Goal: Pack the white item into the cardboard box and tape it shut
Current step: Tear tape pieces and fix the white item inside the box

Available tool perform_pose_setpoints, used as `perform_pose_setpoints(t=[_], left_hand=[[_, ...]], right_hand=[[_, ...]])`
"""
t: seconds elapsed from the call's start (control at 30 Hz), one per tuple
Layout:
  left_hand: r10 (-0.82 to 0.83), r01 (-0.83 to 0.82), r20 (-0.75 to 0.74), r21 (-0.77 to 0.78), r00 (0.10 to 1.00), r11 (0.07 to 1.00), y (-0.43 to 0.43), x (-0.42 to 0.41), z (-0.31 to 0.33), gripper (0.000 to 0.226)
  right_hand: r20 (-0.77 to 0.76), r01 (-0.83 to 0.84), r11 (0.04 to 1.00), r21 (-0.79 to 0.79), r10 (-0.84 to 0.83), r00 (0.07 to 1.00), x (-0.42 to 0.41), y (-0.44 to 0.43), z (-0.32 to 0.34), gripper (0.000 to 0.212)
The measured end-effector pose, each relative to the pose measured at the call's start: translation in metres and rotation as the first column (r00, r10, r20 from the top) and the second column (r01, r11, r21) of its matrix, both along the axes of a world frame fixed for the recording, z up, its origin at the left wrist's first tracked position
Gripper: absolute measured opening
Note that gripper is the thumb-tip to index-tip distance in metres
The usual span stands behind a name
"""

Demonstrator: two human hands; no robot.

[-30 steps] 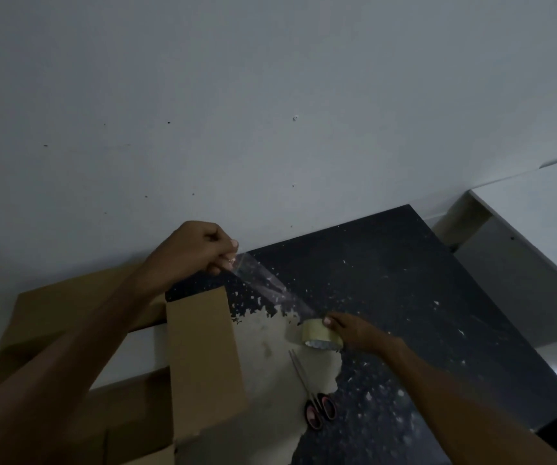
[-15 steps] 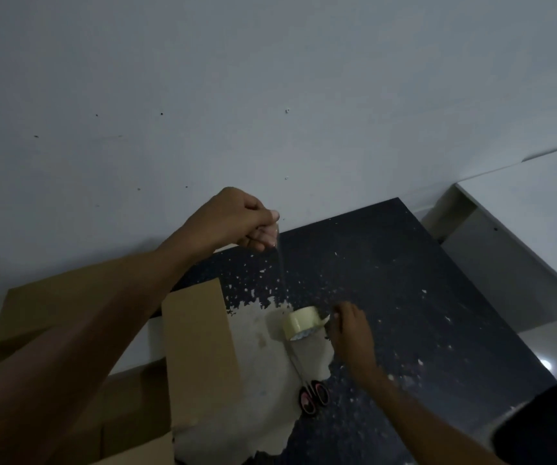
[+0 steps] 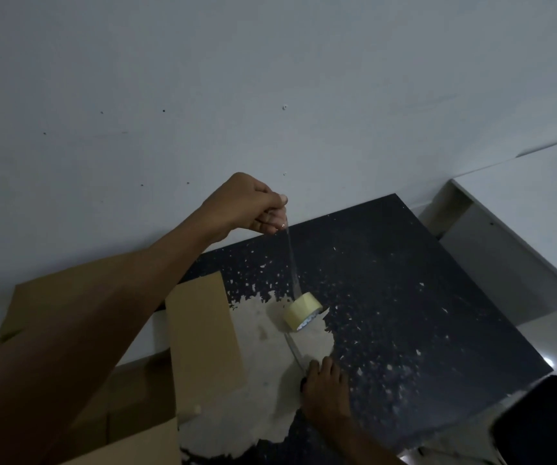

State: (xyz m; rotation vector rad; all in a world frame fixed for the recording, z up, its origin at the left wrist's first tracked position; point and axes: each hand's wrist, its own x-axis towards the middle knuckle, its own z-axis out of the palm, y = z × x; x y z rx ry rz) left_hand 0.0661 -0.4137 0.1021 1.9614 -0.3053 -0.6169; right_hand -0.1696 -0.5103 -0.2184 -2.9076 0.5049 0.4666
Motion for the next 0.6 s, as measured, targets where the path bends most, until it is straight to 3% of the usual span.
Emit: perform_pose_setpoints(t=[0.33, 0.4, 0.6], left_hand=[[0.021, -0.021, -0.021, -0.026, 1.000, 0.999, -0.002, 0.004, 0.000, 0.025], [0.019, -0.020, -0.020, -0.030, 1.000, 0.999, -0.004, 0.004, 0.000, 0.025], [0.019, -0.020, -0.016, -0.032, 1.000, 0.999, -0.004, 0.005, 0.000, 0.024]], right_hand=[[-0.045, -0.025, 0.997, 0.074, 0.028, 0.999, -0.001, 0.000, 0.001, 0.037], [-0.019, -0.017, 0.983, 0.181, 0.020, 1.000, 0.003, -0.006, 0.010, 0.023], [0.094, -0.097, 0.853, 0.512, 0.057, 0.994, 0.002, -0.026, 0.024, 0.017]])
